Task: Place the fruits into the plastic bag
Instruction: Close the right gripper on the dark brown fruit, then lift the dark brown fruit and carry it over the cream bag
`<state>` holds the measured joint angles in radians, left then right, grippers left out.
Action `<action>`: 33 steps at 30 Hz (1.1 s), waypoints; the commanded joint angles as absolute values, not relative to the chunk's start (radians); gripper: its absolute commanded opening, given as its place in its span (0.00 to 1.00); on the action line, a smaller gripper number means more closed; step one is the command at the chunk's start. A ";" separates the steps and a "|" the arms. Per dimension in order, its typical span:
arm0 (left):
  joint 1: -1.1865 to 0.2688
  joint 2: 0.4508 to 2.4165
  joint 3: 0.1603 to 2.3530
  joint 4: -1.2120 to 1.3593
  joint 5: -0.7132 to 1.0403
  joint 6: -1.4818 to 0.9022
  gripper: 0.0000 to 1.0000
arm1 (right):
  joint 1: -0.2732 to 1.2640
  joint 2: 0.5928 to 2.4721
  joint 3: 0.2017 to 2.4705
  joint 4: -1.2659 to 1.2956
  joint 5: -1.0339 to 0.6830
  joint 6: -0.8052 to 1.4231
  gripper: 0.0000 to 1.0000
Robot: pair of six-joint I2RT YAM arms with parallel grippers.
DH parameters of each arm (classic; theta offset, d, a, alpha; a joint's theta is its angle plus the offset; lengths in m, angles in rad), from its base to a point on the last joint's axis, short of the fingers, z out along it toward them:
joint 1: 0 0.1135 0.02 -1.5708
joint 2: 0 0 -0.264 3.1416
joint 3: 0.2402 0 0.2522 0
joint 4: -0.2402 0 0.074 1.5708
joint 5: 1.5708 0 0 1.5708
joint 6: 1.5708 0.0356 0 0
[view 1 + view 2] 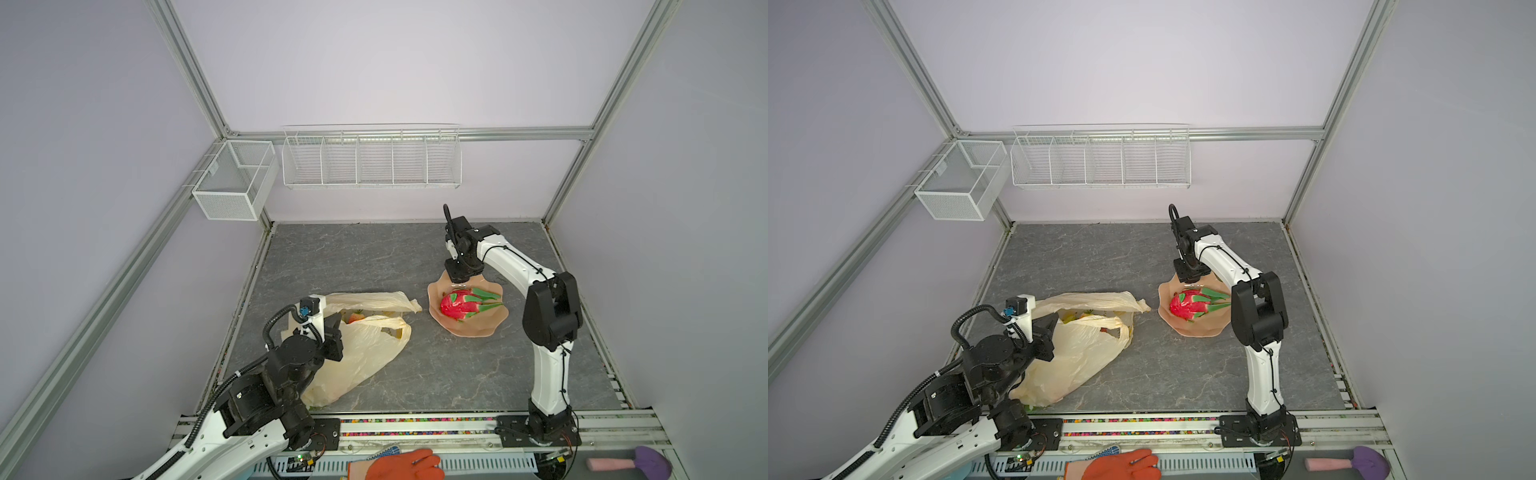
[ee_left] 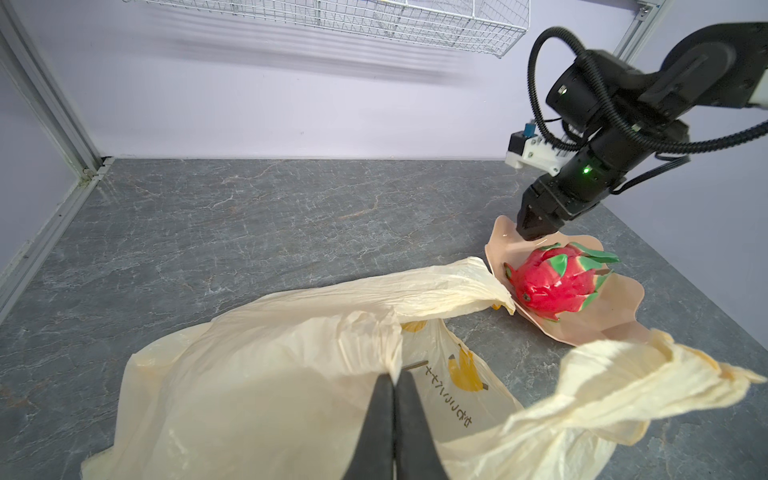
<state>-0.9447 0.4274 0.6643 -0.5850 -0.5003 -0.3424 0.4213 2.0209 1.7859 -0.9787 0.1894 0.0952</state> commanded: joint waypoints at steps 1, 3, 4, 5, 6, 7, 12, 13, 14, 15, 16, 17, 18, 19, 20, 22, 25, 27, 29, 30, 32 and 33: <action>-0.944 0.419 0.692 -0.595 -0.506 -0.339 0.00 | 0.425 1.917 1.773 -0.974 0.144 0.128 0.48; -0.945 0.419 0.692 -0.594 -0.505 -0.339 0.00 | 0.424 1.869 1.740 -0.922 0.041 0.155 0.48; -0.945 0.420 0.692 -0.594 -0.505 -0.338 0.00 | 0.422 1.846 1.721 -0.897 -0.018 0.168 0.48; -0.944 0.419 0.692 -0.594 -0.504 -0.338 0.00 | 0.422 1.822 1.696 -0.864 -0.091 0.185 0.48; -0.944 0.419 0.692 -0.594 -0.502 -0.338 0.00 | 0.419 1.800 1.666 -0.826 -0.178 0.206 0.48; -0.944 0.420 0.692 -0.591 -0.501 -0.337 0.00 | 0.422 1.785 1.643 -0.793 -0.251 0.226 0.48; -0.944 0.422 0.695 -0.590 -0.489 -0.334 0.00 | 0.426 1.713 1.489 -0.588 -0.541 0.386 0.44; -0.945 0.424 0.698 -0.591 -0.488 -0.331 0.00 | 0.428 1.698 1.457 -0.545 -0.585 0.419 0.42; -0.944 0.425 0.701 -0.591 -0.488 -0.329 0.00 | 0.434 1.686 1.431 -0.511 -0.615 0.446 0.42; -0.945 0.427 0.704 -0.592 -0.488 -0.327 0.00 | 0.443 1.670 1.399 -0.472 -0.642 0.477 0.42; -0.945 0.428 0.707 -0.592 -0.487 -0.324 0.00 | 0.453 1.657 1.367 -0.434 -0.665 0.505 0.42; -0.944 0.432 0.709 -0.592 -0.485 -0.320 0.00 | 0.465 1.647 1.346 -0.413 -0.678 0.525 0.41; -0.944 0.433 0.710 -0.589 -0.483 -0.318 0.00 | 0.482 1.639 1.324 -0.394 -0.690 0.548 0.41; -0.944 0.435 0.711 -0.587 -0.482 -0.316 0.00 | 0.502 1.634 1.299 -0.371 -0.703 0.571 0.41; -0.944 0.437 0.712 -0.584 -0.481 -0.315 0.00 | 0.521 1.627 1.284 -0.353 -0.709 0.586 0.41; -0.944 0.442 0.713 -0.577 -0.476 -0.313 0.00 | 0.564 1.616 1.246 -0.321 -0.705 0.617 0.41; -0.945 0.445 0.713 -0.565 -0.469 -0.312 0.00 | 0.619 1.614 1.199 -0.260 -0.694 0.670 0.41; -0.945 0.448 0.712 -0.557 -0.463 -0.310 0.00 | 0.650 1.620 1.179 -0.223 -0.692 0.694 0.41; -0.944 0.453 0.711 -0.550 -0.457 -0.308 0.00 | 0.682 1.635 1.173 -0.206 -0.683 0.710 0.41; -0.944 0.454 0.709 -0.545 -0.457 -0.308 0.00 | 0.701 1.644 1.168 -0.181 -0.688 0.729 0.40; -0.945 0.460 0.708 -0.537 -0.456 -0.307 0.00 | 0.738 1.661 1.159 -0.142 -0.696 0.760 0.40; -0.944 0.465 0.710 -0.535 -0.456 -0.308 0.00 | 0.757 1.670 1.161 -0.134 -0.699 0.766 0.40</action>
<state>-0.9447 0.4572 0.6827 -0.5625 -0.4660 -0.3191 0.7197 1.6463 1.1721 -0.2222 -0.6754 0.7017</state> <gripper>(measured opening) 0.047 0.569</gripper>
